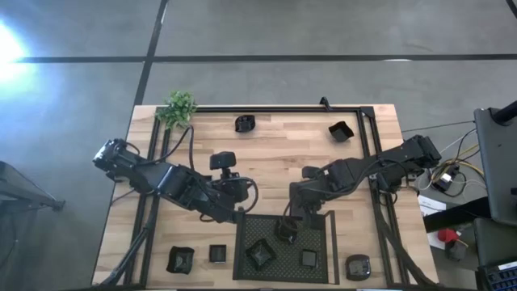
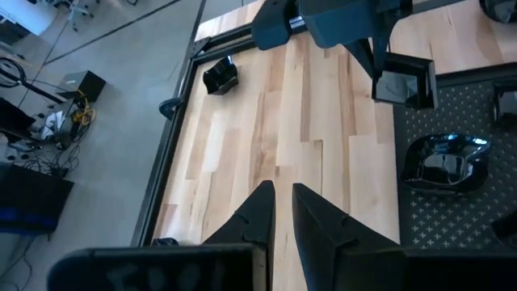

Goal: Pick & Place Mini shaped plates
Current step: Stack the square plate on top of the other square plate on the shelf

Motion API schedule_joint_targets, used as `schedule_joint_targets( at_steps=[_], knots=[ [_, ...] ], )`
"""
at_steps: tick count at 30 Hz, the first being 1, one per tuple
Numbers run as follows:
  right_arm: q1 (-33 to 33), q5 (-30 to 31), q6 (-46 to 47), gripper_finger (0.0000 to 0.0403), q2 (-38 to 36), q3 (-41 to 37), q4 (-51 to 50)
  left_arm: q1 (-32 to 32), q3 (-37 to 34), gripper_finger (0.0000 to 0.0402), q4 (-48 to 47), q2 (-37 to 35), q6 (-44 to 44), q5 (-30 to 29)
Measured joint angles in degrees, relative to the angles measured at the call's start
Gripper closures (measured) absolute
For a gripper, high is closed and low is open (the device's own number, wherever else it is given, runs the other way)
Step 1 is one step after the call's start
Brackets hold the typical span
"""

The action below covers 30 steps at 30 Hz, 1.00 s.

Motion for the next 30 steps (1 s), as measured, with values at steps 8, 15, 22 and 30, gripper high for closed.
schedule_joint_targets(
  at_steps=[8, 15, 22, 30],
  knots=[
    [0.0, -0.2, -0.2, 0.0394, 0.0, 0.0, 0.0, 0.0, -0.5, 0.036, 0.8, 0.0, -0.7, -0.1],
    [0.0, -0.4, -0.6, 0.0394, 0.0, 0.0, 0.0, 0.0, -0.6, 0.036, 0.8, 0.0, -0.5, -0.2],
    [0.6, -1.1, 0.3, 0.0394, 0.0, -0.4, 0.1, 0.0, -0.6, 0.036, 0.8, 0.0, -0.2, -0.1],
    [2.6, -4.3, 1.0, 0.0394, 0.1, -4.3, 3.6, 0.0, -0.6, 0.036, 0.8, 0.0, 0.1, -0.1]
  ],
)
